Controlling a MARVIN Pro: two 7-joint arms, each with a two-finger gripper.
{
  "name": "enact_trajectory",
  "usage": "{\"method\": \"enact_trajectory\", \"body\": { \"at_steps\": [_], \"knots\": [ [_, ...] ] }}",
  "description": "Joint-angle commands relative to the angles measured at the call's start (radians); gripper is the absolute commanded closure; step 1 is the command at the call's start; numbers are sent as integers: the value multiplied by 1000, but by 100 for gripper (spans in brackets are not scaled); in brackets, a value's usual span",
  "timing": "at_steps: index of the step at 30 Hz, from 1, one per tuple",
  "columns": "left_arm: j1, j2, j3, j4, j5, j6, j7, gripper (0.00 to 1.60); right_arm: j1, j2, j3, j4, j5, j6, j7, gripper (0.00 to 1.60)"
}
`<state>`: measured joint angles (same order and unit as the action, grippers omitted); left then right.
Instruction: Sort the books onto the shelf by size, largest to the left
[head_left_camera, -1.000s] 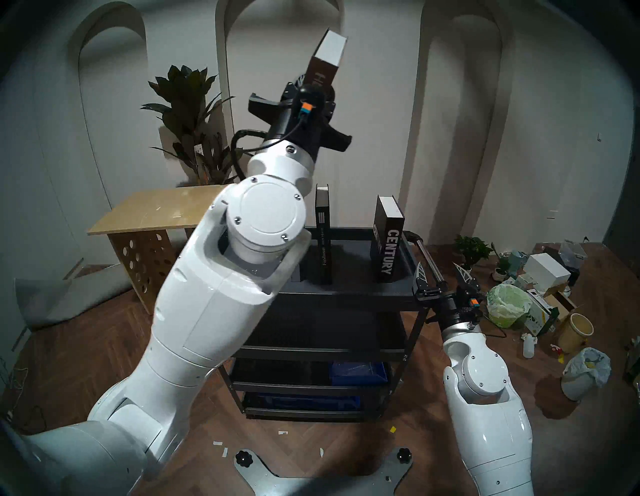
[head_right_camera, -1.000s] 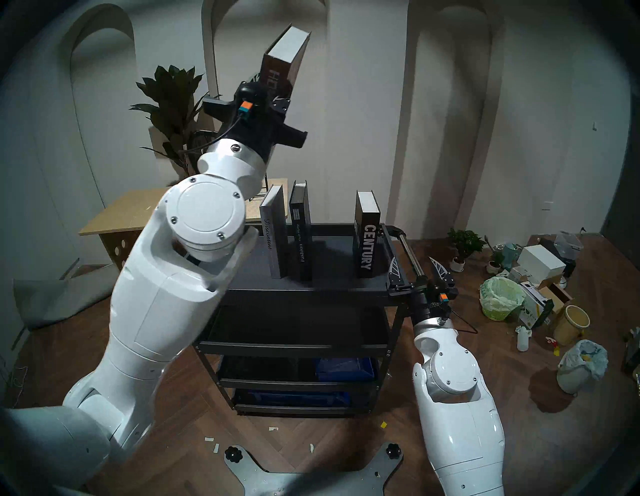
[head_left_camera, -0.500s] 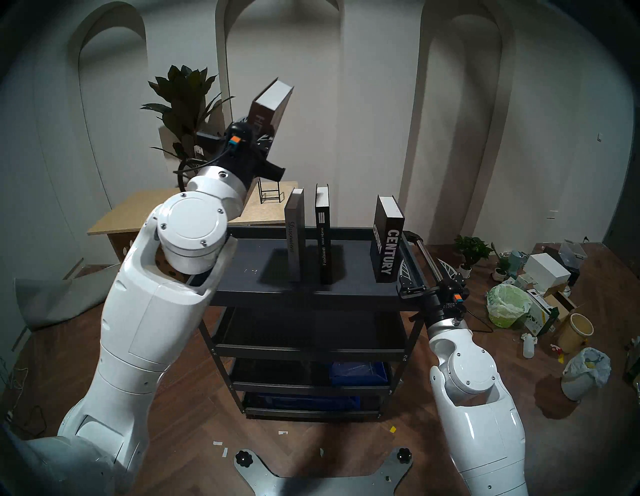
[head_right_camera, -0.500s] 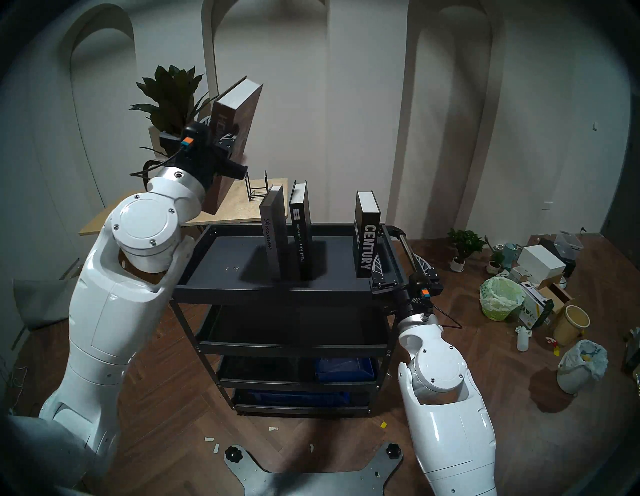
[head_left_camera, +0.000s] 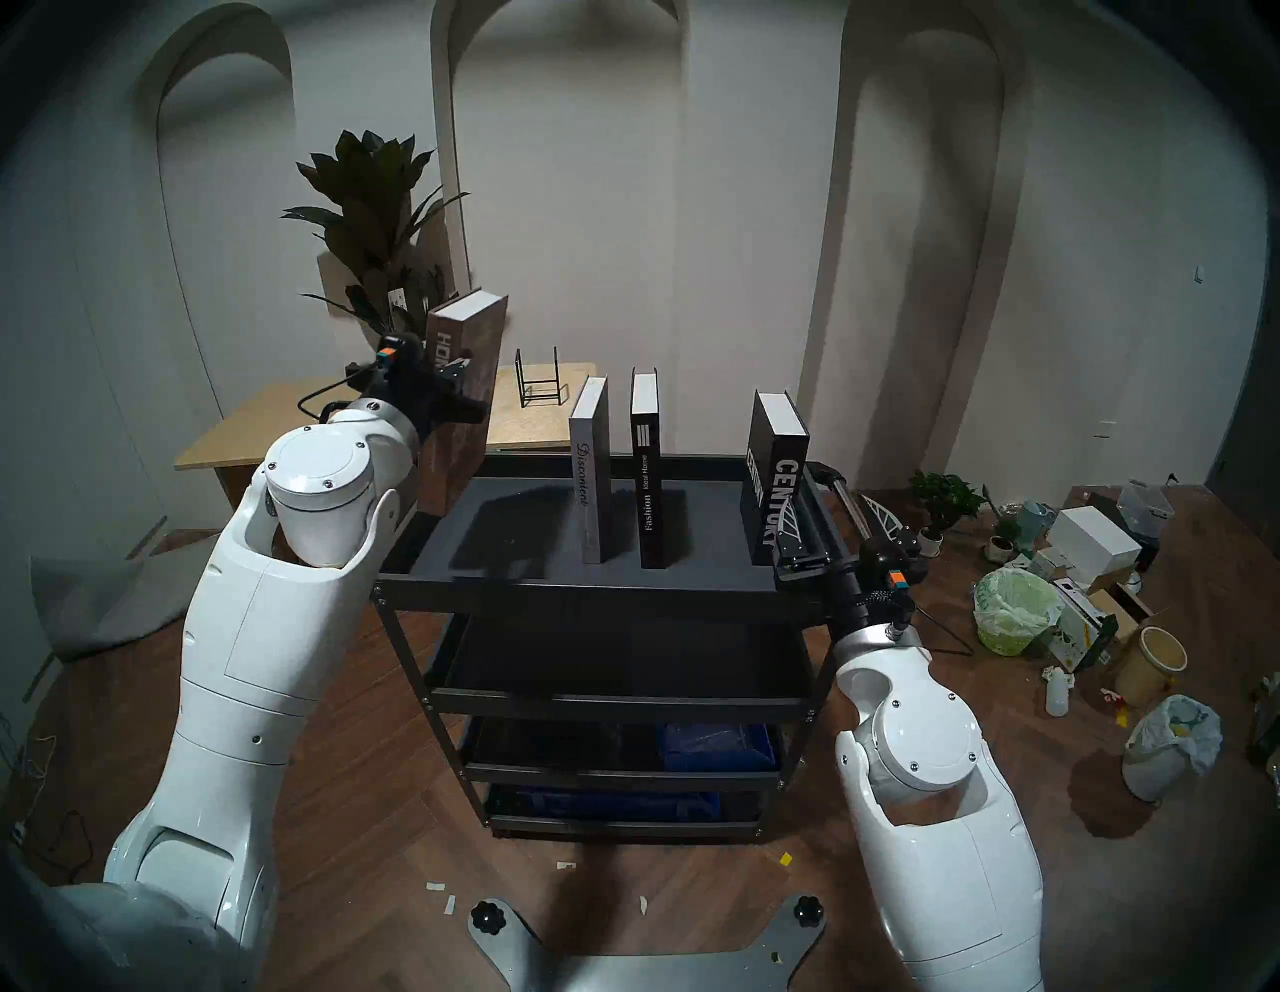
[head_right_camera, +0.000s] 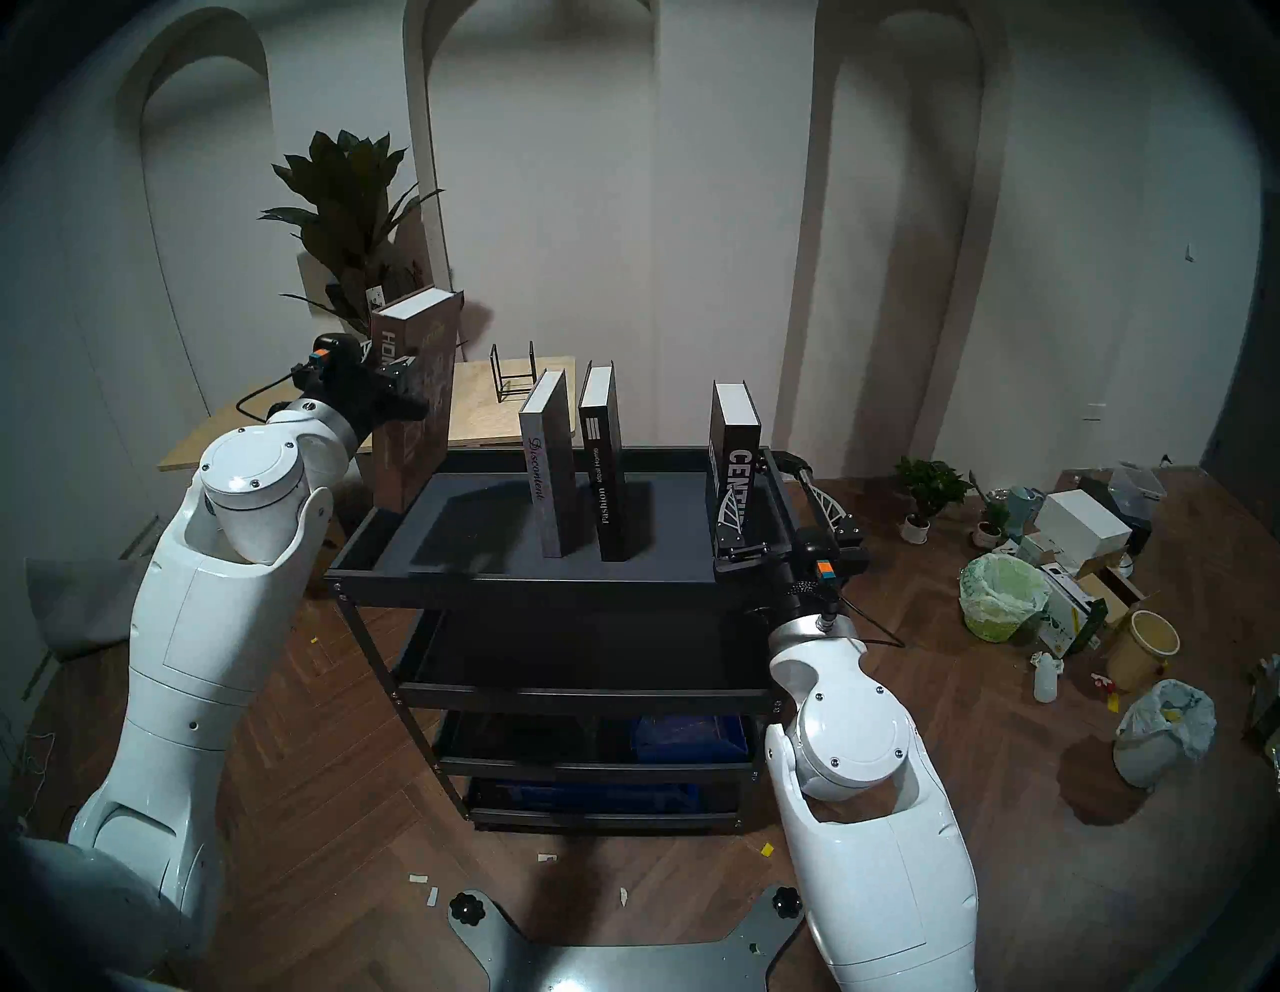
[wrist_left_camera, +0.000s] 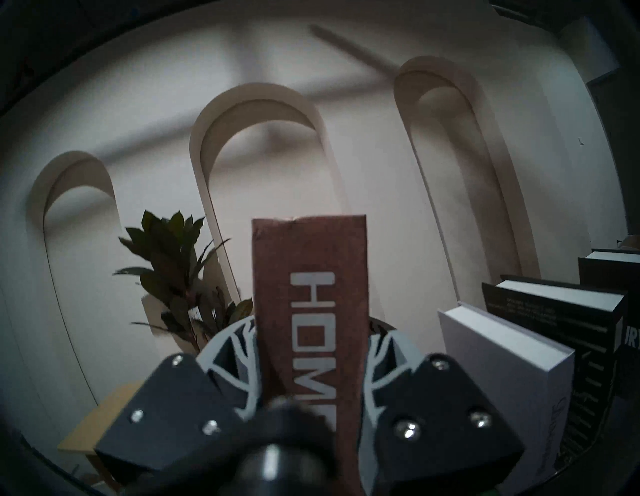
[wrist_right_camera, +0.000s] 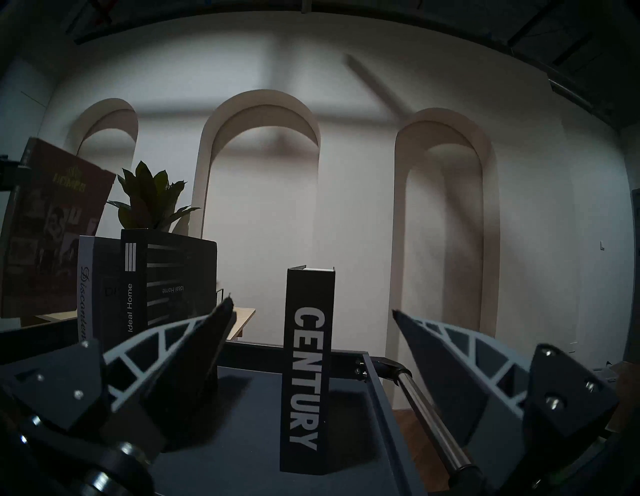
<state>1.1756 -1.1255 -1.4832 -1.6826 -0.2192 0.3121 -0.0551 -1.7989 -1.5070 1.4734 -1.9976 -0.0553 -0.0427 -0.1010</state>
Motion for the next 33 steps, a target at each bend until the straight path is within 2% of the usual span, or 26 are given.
{"method": "enact_trajectory", "body": {
  "at_steps": [1,4,12,17,25,33],
  "knots": [
    [-63,-35,-25,101,-40,-113,-21,160,-15,-22,-22,-54,-39,10,-40,0],
    [-72,-41,-25,134,-42,-149,-25,160,-17,-24,-28,-61,-49,16,-52,0],
    [-85,-56,-35,194,-63,-187,-32,160,-17,-26,-35,-63,-65,26,-77,0],
    [-82,-60,-28,231,-44,-225,-17,160,-19,-23,-35,-61,-66,26,-84,0],
    [-80,-69,-32,272,-39,-241,-7,160,-17,-18,-31,-57,-64,25,-92,0],
    [-65,-71,-52,269,-64,-212,-17,160,-13,-16,-29,-50,-58,24,-87,0]
  ]
}}
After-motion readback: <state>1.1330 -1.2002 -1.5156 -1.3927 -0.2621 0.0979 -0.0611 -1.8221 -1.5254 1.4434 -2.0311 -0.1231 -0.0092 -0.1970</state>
